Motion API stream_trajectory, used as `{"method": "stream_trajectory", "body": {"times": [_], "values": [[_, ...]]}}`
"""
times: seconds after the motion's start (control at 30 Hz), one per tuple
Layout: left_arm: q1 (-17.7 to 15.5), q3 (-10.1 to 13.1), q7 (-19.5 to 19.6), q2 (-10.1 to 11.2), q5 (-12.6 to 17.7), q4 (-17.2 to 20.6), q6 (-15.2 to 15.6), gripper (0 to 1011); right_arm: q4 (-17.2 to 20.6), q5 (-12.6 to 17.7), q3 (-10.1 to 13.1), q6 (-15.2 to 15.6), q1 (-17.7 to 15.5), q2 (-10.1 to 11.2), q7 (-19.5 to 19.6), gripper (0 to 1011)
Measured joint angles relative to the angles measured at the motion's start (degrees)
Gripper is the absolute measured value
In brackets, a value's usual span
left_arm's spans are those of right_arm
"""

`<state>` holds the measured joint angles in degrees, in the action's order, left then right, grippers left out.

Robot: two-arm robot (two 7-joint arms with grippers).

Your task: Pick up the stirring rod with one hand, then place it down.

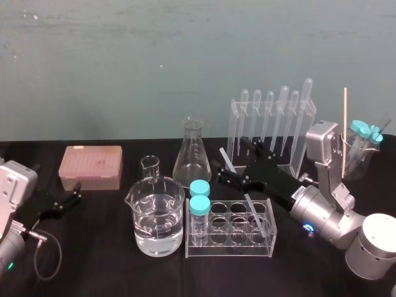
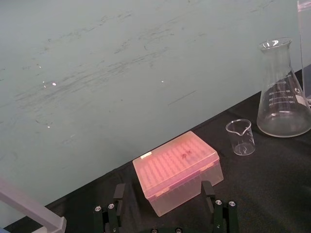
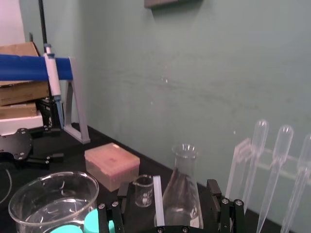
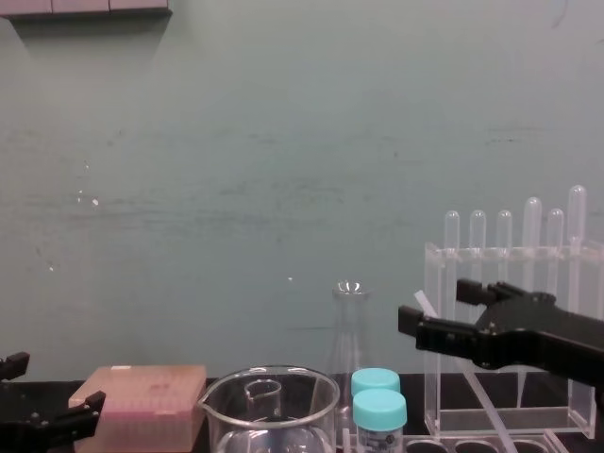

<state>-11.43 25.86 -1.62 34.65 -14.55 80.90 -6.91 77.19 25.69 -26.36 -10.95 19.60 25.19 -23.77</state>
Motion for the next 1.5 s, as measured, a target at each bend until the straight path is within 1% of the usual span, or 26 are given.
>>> {"method": "stream_trajectory", "body": {"times": [0.13, 0.47, 1.0, 1.13, 1.17, 1.2, 1.3, 1.33, 1.4, 1.43, 1.5], "values": [[0.0, 0.0, 0.0, 0.0, 0.0, 0.0, 0.0, 1000, -1.1, 0.4, 0.3, 2.7, 0.4, -0.7, -0.5, 1003], [0.0, 0.0, 0.0, 0.0, 0.0, 0.0, 0.0, 1000, -2.2, -0.3, 0.9, 5.5, 0.7, -1.6, -1.0, 1003], [0.0, 0.0, 0.0, 0.0, 0.0, 0.0, 0.0, 1000, -2.2, -0.5, 0.9, 5.6, 0.8, -1.6, -1.1, 995], [0.0, 0.0, 0.0, 0.0, 0.0, 0.0, 0.0, 1000, -2.2, -0.4, 0.9, 5.6, 0.8, -1.6, -1.1, 908], [0.0, 0.0, 0.0, 0.0, 0.0, 0.0, 0.0, 1000, -2.2, -0.4, 0.9, 5.6, 0.8, -1.6, -1.1, 908], [0.0, 0.0, 0.0, 0.0, 0.0, 0.0, 0.0, 1000, -2.2, -0.4, 0.9, 5.5, 0.8, -1.6, -1.1, 863], [0.0, 0.0, 0.0, 0.0, 0.0, 0.0, 0.0, 1000, -2.2, -0.4, 0.9, 5.5, 0.8, -1.6, -1.1, 788], [0.0, 0.0, 0.0, 0.0, 0.0, 0.0, 0.0, 1000, -2.2, -0.4, 0.9, 5.5, 0.8, -1.6, -1.1, 734], [0.0, 0.0, 0.0, 0.0, 0.0, 0.0, 0.0, 1000, -2.2, -0.4, 0.9, 5.5, 0.8, -1.6, -1.1, 693], [0.0, 0.0, 0.0, 0.0, 0.0, 0.0, 0.0, 1000, -2.2, -0.4, 0.9, 5.5, 0.8, -1.6, -1.1, 630], [0.0, 0.0, 0.0, 0.0, 0.0, 0.0, 0.0, 1000, -2.2, -0.4, 0.9, 5.5, 0.8, -1.6, -1.1, 595]]}}
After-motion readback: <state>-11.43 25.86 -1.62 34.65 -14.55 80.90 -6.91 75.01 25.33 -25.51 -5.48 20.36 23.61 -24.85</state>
